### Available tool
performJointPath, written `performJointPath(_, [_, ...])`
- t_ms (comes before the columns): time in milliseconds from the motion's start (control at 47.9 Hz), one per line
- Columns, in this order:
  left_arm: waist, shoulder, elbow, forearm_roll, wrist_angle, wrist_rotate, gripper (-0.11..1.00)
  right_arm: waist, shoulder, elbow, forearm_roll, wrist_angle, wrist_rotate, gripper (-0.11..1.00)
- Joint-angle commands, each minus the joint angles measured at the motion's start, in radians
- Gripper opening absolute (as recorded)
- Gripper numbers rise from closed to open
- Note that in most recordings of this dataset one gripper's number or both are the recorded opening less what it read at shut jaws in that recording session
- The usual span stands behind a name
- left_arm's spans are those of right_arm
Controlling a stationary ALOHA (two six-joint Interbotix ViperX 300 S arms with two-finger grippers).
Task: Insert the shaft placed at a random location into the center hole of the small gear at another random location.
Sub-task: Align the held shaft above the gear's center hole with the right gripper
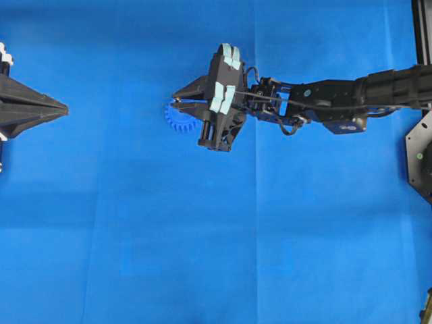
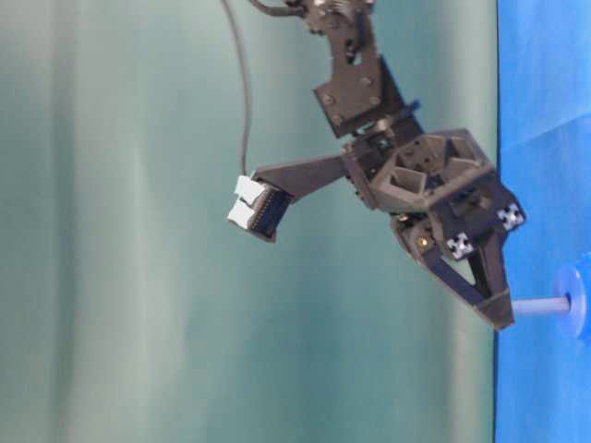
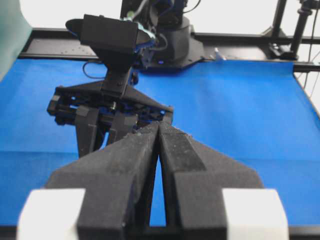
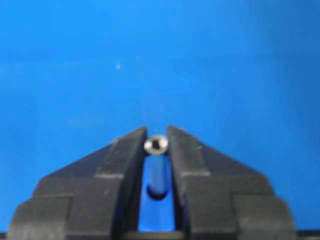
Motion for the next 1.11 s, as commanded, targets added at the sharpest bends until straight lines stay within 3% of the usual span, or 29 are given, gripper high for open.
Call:
performJointPath(0, [0.002, 0.003, -0.015, 0.002, -0.005, -0.002, 0.00, -0.003, -0.011, -0.020, 0.002, -0.012, 0.003, 0.03])
performJointPath(355, [0.002, 0.003, -0.015, 0.000, 0.003, -0.003, 0.00, -0.003, -0.023, -0.017, 0.002, -0.014, 0.003, 0.03])
performJointPath(709, [0.002, 0.003, -0.014, 0.000, 0.008, -0.003, 0.00, 0.000, -0.126, 0.000, -0.003, -0.012, -0.035, 0.03])
performJointPath(1085, [0.002, 0.003, -0.015, 0.002, 0.008, -0.003, 0.00, 0.009, -0.115, 0.012, 0.002, -0.018, -0.037, 0.03])
